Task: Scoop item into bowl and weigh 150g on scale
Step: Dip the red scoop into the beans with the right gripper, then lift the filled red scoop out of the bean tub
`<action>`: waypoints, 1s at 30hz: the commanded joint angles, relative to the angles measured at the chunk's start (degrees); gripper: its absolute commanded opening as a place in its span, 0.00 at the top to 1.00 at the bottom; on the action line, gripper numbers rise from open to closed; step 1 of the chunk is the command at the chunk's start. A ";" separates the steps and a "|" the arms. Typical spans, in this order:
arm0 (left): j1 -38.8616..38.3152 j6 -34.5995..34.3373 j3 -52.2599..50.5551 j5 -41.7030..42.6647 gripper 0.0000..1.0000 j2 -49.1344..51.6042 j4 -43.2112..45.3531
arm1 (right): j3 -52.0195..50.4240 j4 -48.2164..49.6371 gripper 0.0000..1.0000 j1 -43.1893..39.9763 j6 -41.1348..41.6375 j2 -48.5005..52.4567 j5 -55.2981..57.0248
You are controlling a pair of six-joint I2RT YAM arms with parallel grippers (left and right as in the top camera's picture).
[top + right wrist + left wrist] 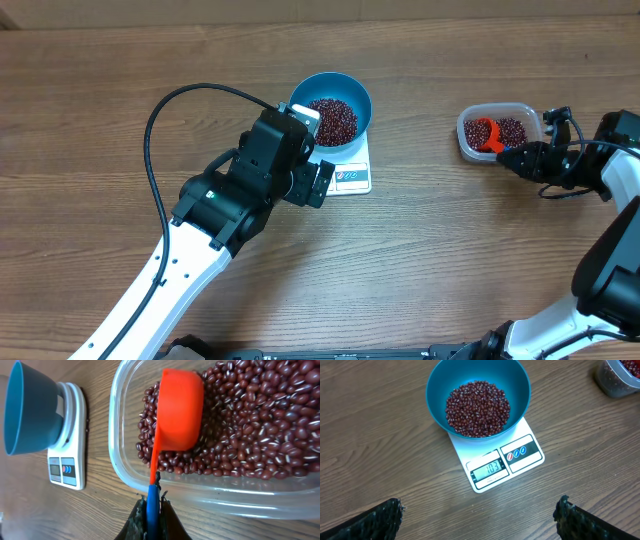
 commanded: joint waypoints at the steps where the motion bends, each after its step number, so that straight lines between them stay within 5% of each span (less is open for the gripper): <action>1: 0.20 0.22 0.92 -0.48 0.00 -0.55 0.02 | -0.31 -0.07 0.96 0.11 0.63 1.07 -3.17; 30: 0.20 0.22 0.92 -0.48 0.01 -0.55 0.02 | -0.31 3.19 0.96 -0.57 9.44 1.07 -9.55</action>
